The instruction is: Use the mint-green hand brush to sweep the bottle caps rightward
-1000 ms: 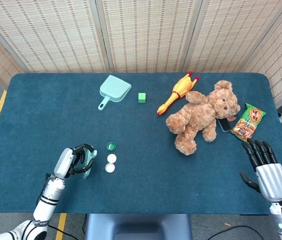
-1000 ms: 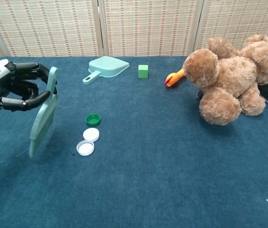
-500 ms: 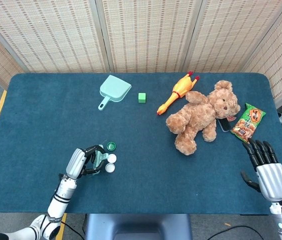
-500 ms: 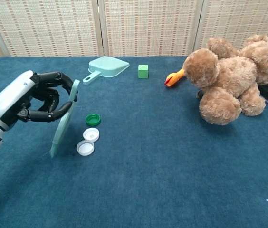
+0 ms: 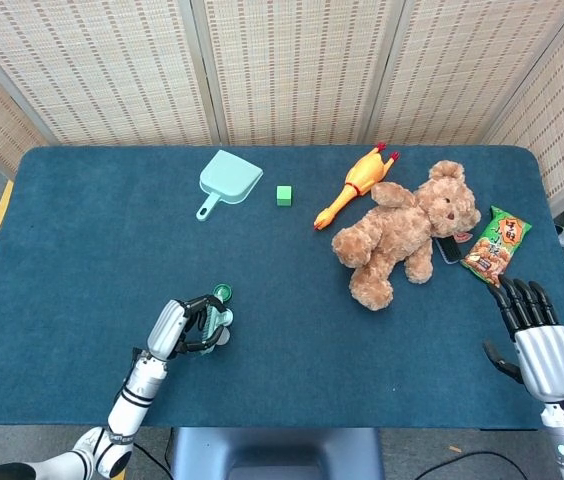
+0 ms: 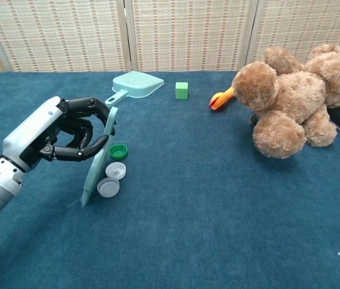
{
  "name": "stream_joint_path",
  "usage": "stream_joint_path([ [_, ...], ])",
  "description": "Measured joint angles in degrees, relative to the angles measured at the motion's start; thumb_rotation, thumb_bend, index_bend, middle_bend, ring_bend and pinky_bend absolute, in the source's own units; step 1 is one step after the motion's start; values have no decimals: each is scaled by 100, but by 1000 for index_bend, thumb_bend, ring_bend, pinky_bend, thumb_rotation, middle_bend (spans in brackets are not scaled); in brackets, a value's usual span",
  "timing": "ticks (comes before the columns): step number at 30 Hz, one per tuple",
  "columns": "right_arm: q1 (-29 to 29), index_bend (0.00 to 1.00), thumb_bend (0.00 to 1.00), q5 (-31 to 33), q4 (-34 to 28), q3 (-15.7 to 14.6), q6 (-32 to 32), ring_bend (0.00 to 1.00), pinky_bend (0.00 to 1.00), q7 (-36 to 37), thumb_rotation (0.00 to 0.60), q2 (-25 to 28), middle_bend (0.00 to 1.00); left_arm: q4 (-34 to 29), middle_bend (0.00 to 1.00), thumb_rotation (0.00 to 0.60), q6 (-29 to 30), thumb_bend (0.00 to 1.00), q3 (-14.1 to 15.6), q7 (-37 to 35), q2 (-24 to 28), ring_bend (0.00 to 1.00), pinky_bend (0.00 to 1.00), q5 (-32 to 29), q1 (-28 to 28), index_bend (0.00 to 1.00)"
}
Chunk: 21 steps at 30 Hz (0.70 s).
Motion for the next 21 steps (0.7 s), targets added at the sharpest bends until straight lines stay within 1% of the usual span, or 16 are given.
stream_joint_path([
  [8,-10,0,238,2,-5,8,23,0,0,7,600,9,0,-173,876,600,-132,705,46,-72,14,729,887,-23,-73,772],
  [13,-8,0,238,2,0,6,16,0,0,37,600,18,0,-295,876,600,-143,705,25,-73,1,729,887,-31,-121,772],
  [21,-22,0,238,4,-9,27,68,0,0,83,600,42,0,-602,876,600,-252,703,55,59,-46,728,887,4,-227,772],
])
